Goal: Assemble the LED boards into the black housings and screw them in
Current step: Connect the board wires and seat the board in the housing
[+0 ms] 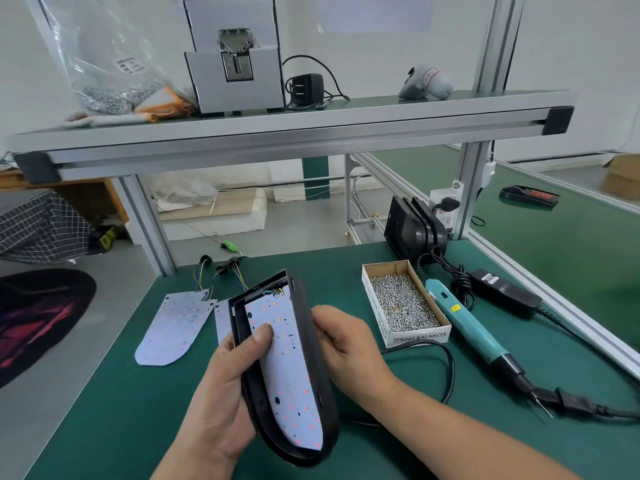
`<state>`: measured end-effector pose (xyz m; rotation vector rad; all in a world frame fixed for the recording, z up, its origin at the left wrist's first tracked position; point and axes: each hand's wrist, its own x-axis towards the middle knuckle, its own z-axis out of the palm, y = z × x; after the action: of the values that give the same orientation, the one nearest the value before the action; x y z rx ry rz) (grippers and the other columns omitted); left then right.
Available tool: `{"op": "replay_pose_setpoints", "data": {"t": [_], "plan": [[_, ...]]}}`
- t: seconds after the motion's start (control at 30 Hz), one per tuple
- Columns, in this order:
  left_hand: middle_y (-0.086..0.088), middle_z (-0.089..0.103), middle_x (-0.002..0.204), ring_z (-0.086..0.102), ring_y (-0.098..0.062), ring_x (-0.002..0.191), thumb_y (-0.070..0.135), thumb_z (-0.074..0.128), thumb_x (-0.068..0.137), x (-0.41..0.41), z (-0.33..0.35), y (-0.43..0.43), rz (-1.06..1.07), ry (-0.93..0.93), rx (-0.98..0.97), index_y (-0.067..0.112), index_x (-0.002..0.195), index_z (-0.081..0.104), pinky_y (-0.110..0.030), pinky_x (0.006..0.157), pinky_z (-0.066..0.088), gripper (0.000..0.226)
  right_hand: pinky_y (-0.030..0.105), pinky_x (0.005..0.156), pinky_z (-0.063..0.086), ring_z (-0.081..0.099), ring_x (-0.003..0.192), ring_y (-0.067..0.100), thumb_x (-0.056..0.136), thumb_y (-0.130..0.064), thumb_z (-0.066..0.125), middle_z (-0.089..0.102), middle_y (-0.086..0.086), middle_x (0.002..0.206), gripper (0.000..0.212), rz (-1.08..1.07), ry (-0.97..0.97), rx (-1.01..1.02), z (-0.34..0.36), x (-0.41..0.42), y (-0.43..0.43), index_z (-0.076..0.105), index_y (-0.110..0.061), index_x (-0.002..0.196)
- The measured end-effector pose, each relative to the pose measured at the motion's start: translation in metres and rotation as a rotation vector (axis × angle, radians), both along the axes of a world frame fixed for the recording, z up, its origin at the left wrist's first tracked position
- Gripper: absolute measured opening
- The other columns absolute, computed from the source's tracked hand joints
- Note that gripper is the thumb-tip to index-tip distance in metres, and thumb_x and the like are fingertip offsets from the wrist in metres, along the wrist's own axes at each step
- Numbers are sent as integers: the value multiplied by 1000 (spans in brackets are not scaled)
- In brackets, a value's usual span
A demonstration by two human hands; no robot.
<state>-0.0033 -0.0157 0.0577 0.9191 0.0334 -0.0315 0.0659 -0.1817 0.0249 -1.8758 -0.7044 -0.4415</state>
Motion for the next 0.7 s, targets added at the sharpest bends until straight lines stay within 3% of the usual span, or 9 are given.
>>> {"op": "replay_pose_setpoints", "data": {"t": [0.07, 0.13, 0.23, 0.47, 0.6, 0.7], "plan": [[-22, 78, 111, 79, -33, 88, 18, 73, 84, 0, 0, 1, 1, -4, 6, 6, 112, 80, -47, 76, 65, 31, 26, 67, 45, 51, 73, 0, 99, -29, 49, 55, -25, 78, 14, 11, 11, -8, -1, 1, -2, 54, -31, 85], [-23, 77, 111, 78, -35, 88, 15, 78, 79, 0, 1, 2, 6, -5, 20, 6, 113, 79, -53, 81, 65, 35, 38, 70, 52, 60, 78, 13, 101, -30, 51, 63, -13, 82, 18, 23, 36, -21, -4, 3, -3, 62, -21, 90], [-24, 77, 109, 78, -36, 86, 19, 70, 83, 0, 0, 3, 32, 10, 28, 6, 107, 81, -58, 85, 62, 29, 45, 73, 51, 62, 82, 23, 103, -32, 51, 65, -2, 84, 27, 30, 43, -32, -5, 5, -4, 66, -12, 94], [-24, 77, 105, 75, -41, 88, 19, 72, 80, -4, 3, 3, 22, 22, 18, 5, 105, 81, -67, 93, 56, 31, 35, 64, 43, 47, 71, 10, 101, -31, 50, 49, -17, 73, 21, 20, 47, 4, -1, 2, -2, 47, -38, 81], [-34, 68, 113, 59, -56, 109, 15, 76, 79, -5, 2, 6, 18, 54, 11, -2, 117, 73, -85, 104, 35, 42, 43, 66, 49, 53, 73, 18, 101, -33, 51, 56, -9, 75, 20, 52, 76, 0, -3, 3, -2, 54, -28, 82], [-32, 71, 111, 64, -50, 104, 18, 78, 76, -3, 2, 4, 21, 59, 21, -1, 117, 74, -81, 101, 43, 45, 50, 71, 51, 59, 78, 26, 103, -32, 52, 62, 0, 80, 25, 48, 109, -11, -6, 6, -3, 64, -14, 90]]}}
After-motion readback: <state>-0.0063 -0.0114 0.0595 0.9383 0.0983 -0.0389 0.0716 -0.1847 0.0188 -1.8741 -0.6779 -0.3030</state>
